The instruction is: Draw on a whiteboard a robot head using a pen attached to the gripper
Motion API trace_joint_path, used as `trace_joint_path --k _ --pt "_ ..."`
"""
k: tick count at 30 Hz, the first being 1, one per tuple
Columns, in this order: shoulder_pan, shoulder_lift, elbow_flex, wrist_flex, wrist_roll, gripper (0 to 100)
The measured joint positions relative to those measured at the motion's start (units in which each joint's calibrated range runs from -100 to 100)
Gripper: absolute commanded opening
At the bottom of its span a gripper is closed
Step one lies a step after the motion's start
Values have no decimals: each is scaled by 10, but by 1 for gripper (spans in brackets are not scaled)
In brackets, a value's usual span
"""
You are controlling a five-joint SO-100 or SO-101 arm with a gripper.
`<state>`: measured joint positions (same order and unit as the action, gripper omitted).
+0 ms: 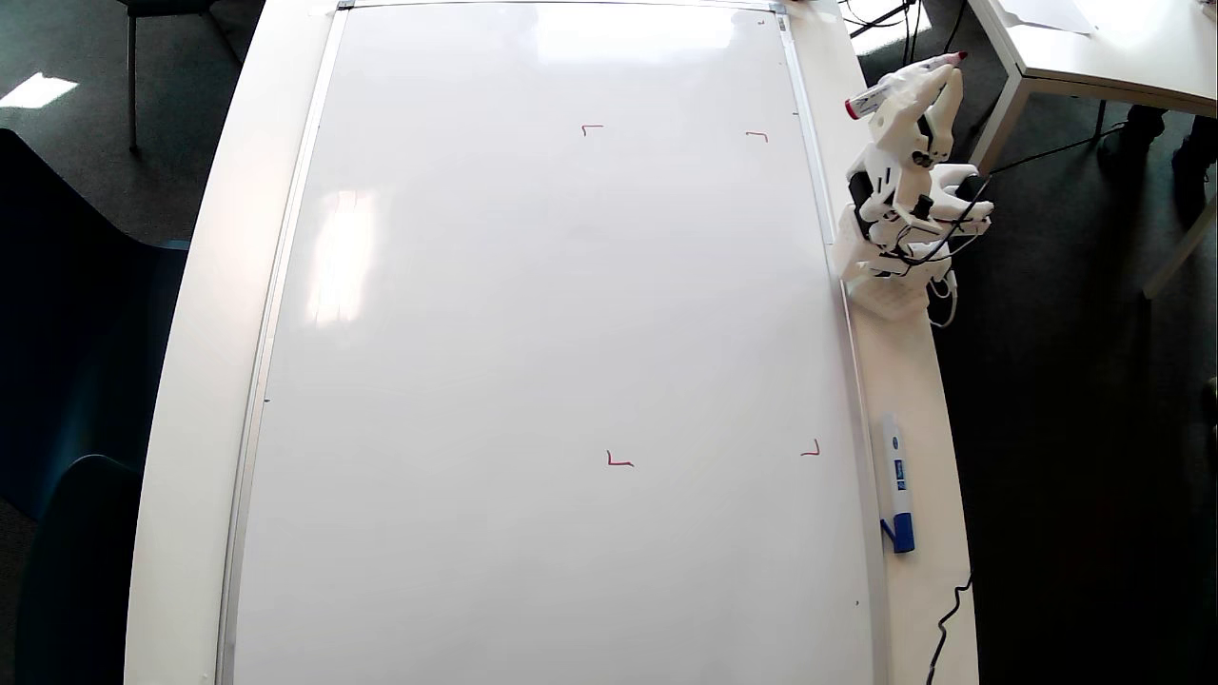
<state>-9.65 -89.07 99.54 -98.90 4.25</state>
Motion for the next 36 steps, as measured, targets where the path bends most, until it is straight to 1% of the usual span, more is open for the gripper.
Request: trace_joint_path --k 19,21,27,36 --pt "0 -2 0 3 0 1" --pt "0 -2 0 40 0 1" --pt "0 -2 -7 90 0 1" --pt "0 1 -101 206 -3 1"
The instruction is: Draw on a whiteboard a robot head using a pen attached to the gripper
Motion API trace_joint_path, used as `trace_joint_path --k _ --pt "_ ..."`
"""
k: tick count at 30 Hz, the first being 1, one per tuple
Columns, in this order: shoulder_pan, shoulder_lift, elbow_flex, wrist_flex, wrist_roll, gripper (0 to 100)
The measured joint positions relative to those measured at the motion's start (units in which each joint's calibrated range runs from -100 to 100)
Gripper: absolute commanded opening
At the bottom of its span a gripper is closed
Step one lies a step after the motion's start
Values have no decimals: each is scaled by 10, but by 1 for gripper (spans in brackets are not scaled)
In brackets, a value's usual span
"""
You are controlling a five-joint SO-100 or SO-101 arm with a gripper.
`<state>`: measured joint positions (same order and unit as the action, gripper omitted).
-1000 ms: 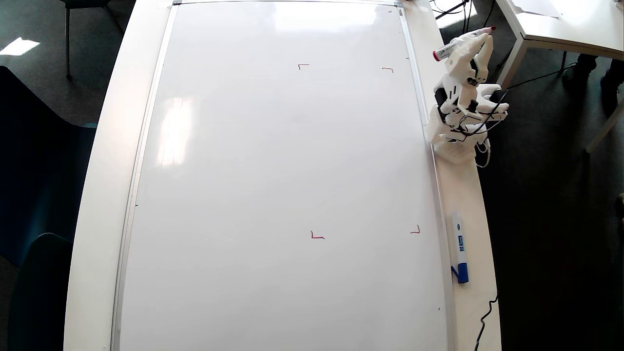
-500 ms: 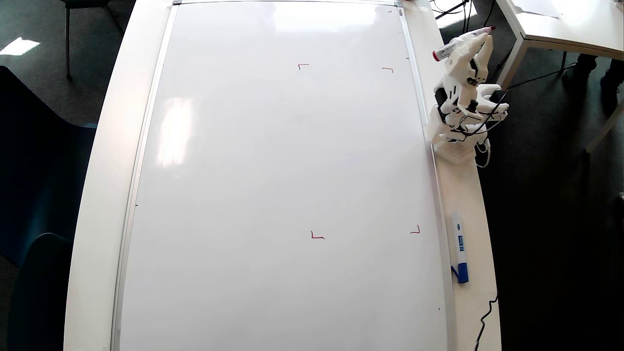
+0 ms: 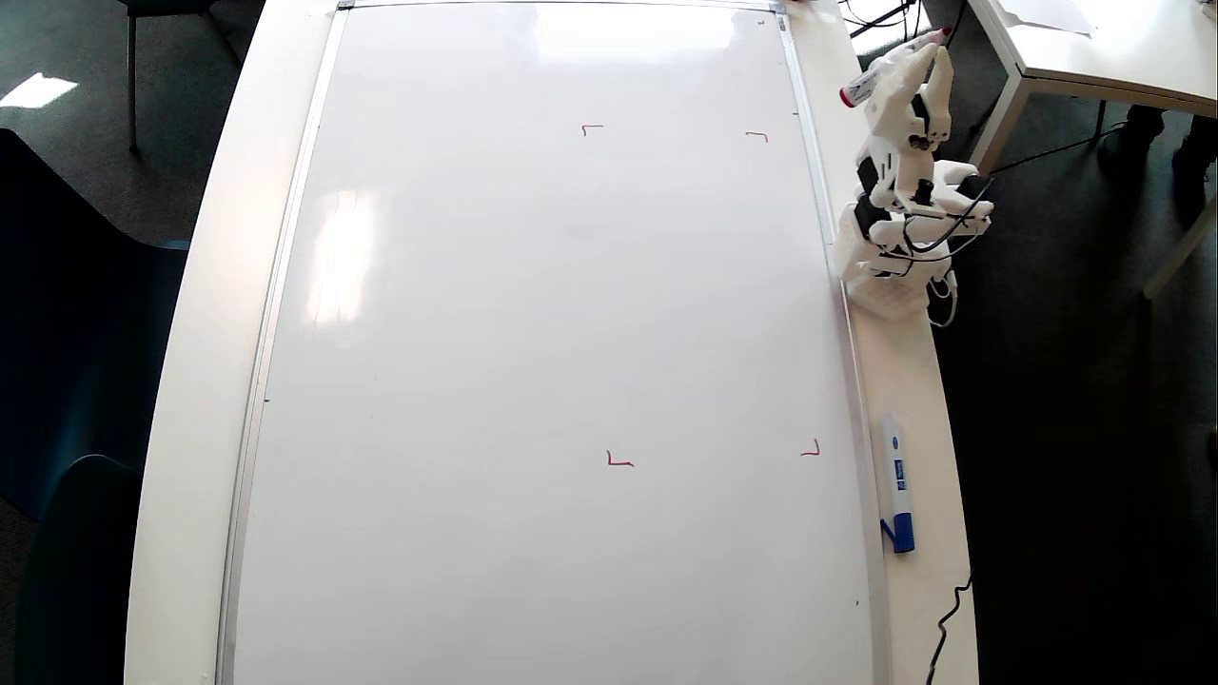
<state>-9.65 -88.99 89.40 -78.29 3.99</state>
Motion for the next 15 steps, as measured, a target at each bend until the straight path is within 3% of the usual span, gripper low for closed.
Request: trace_joint_path --k 6,15 --pt "0 73 -57 2 0 1" --pt "-2 343 -278 3 3 1"
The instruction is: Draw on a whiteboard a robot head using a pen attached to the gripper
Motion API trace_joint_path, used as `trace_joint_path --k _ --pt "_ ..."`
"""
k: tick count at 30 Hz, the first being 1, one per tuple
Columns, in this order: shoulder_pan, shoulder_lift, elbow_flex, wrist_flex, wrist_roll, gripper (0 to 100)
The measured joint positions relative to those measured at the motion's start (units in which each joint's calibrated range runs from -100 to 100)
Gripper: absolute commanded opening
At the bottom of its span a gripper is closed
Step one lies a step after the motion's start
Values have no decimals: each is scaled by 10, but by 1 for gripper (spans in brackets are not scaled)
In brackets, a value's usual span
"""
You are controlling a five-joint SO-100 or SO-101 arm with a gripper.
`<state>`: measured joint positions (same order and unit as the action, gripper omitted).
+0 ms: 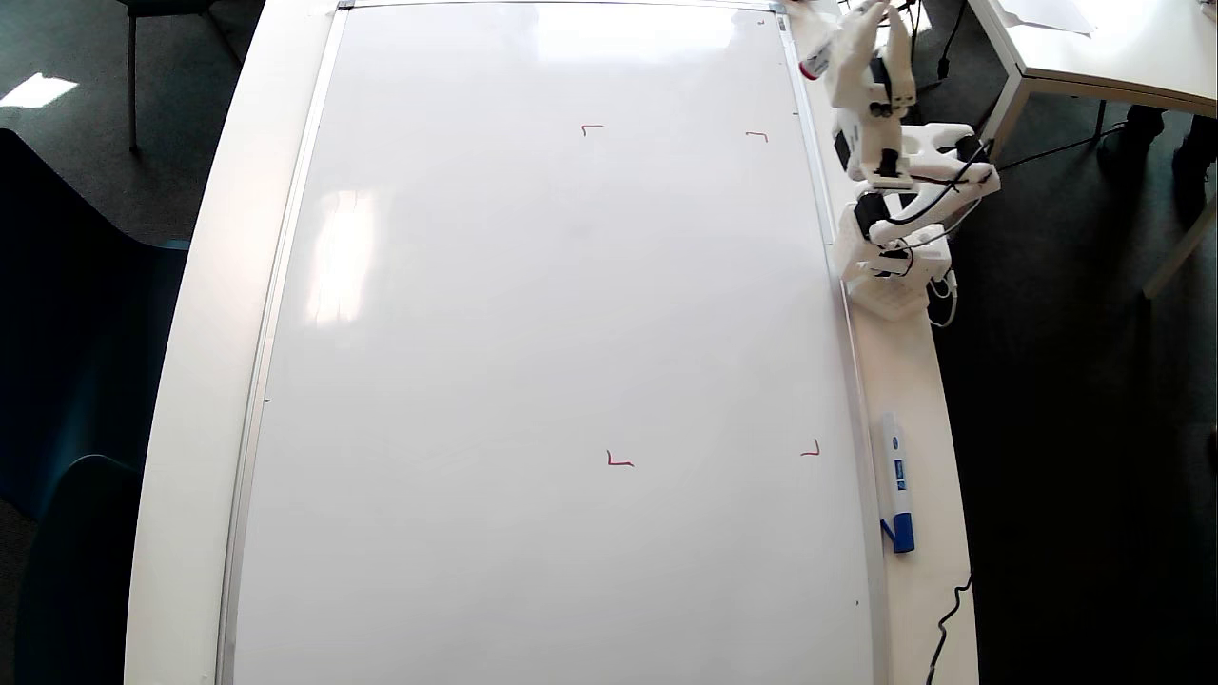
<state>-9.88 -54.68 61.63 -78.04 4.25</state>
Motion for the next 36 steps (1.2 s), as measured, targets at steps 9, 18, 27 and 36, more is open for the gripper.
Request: trace_joint_path --k 9,18,27,36 --pt "-33 197 -143 38 0 1" --pt "-33 215 -315 488 -3 1" --pt "-57 215 -441 1076 0 1" --pt "-63 216 -450 1436 -56 1"
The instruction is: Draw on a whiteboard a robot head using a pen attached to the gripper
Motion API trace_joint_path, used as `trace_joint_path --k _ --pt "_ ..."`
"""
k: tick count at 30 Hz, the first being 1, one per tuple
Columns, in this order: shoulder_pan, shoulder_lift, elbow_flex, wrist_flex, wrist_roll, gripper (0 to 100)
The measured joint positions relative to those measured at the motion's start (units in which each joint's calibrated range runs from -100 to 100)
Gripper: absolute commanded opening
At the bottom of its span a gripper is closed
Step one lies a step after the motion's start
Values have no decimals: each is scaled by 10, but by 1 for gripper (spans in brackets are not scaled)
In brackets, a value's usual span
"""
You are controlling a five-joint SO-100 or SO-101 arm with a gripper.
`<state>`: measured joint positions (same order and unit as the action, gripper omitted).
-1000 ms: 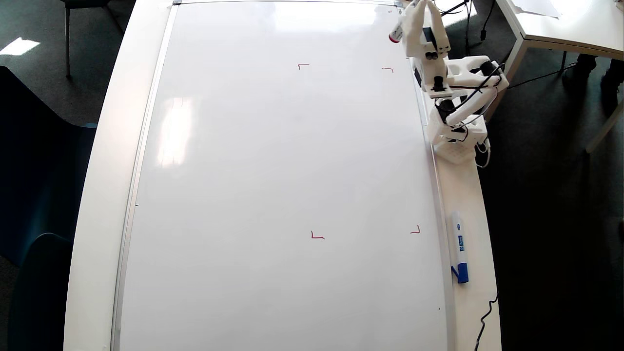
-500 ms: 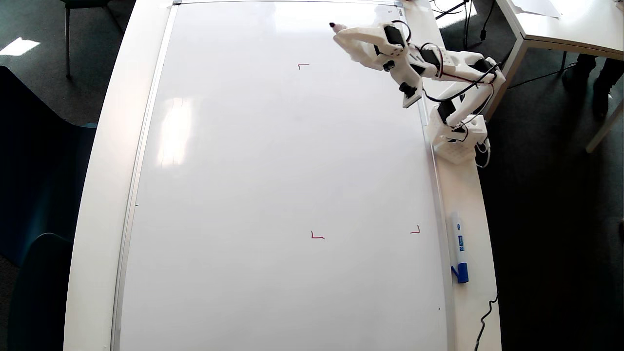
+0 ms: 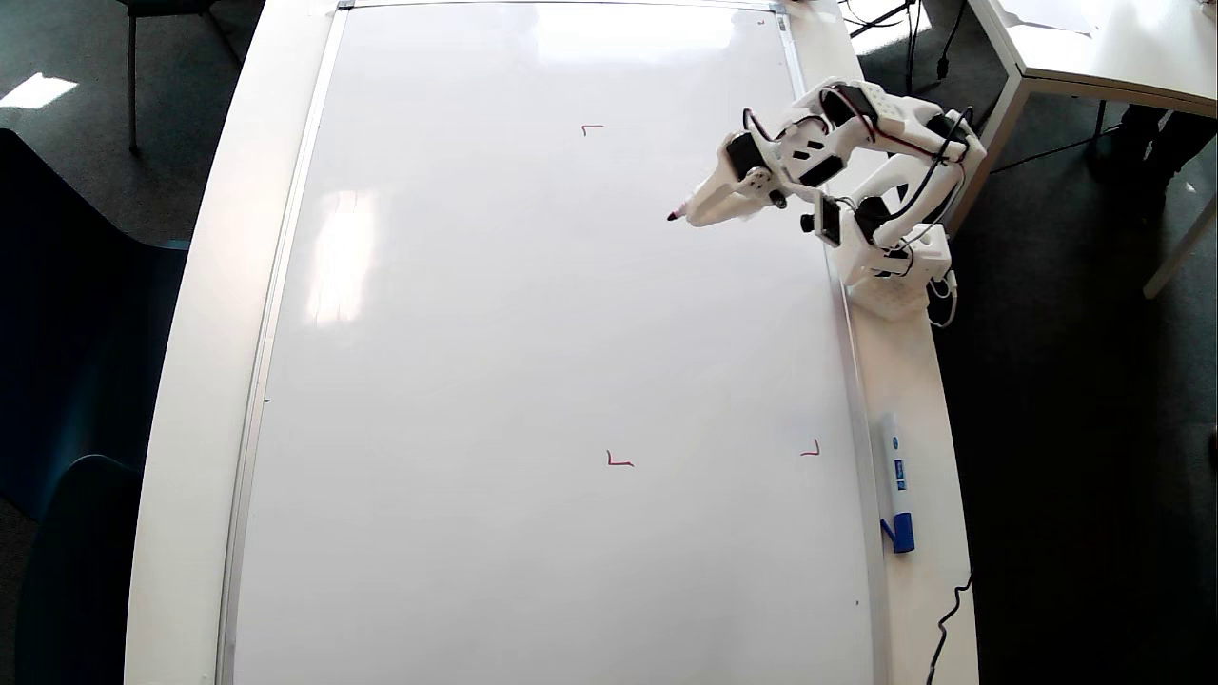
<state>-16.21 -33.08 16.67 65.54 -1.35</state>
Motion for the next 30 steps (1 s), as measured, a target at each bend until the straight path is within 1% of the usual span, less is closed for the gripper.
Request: trace_joint_path --k 2,4,6,11,18,24,28,30 --pt "-3 2 -10 28 -10 1" --pt "-8 17 -29 81 -29 1" --pt "-5 34 -46 102 -35 1" --pt "-7 136 -117 157 -48 1" --pt "-7 291 -219 162 -53 1" --pt "-36 363 -248 182 -55 1" --pt "-49 407 -272 195 -87 1" --pt "-46 421 -284 195 -94 1"
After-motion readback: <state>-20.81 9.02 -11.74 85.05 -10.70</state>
